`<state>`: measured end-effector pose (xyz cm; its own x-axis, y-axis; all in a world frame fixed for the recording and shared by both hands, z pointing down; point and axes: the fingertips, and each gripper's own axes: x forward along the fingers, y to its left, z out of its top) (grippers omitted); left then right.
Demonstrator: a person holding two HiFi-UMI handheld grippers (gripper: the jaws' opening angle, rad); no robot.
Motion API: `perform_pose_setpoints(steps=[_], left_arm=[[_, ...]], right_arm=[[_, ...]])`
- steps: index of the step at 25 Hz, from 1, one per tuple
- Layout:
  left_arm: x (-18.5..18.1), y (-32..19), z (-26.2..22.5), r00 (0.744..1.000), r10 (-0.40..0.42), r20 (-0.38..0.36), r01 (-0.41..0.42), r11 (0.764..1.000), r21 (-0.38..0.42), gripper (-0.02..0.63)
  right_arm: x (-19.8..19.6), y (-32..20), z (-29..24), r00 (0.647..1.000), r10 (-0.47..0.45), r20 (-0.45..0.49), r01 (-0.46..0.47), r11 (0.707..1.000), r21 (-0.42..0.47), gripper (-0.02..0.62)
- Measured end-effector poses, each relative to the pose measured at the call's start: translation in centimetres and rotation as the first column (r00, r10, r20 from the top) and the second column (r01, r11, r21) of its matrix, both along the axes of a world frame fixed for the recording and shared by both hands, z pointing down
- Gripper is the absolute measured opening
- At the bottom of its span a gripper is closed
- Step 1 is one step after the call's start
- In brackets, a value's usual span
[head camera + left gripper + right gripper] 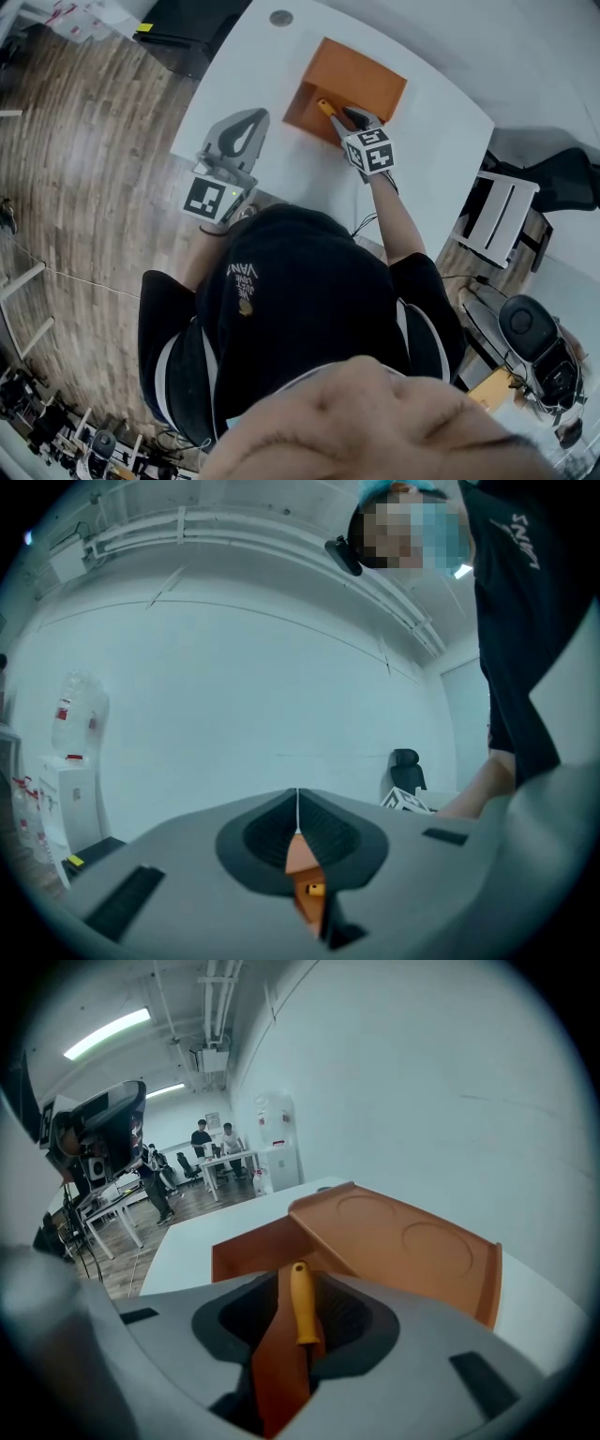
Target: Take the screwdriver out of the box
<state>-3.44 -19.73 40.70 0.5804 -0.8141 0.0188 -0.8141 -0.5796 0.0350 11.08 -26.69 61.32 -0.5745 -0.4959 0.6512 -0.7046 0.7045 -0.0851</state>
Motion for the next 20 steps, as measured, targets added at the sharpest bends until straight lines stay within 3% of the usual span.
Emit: perform_pose_setpoints(steps=[20], left_arm=[[-0.2,0.2,0.3,1.000,-0.016,0.001,0.016,1.000,-0.006,0.015]], right_arm=[[-0.8,0.0,3.5,0.987,-0.098,-0.129,0.083,0.990,-0.115,0.181]])
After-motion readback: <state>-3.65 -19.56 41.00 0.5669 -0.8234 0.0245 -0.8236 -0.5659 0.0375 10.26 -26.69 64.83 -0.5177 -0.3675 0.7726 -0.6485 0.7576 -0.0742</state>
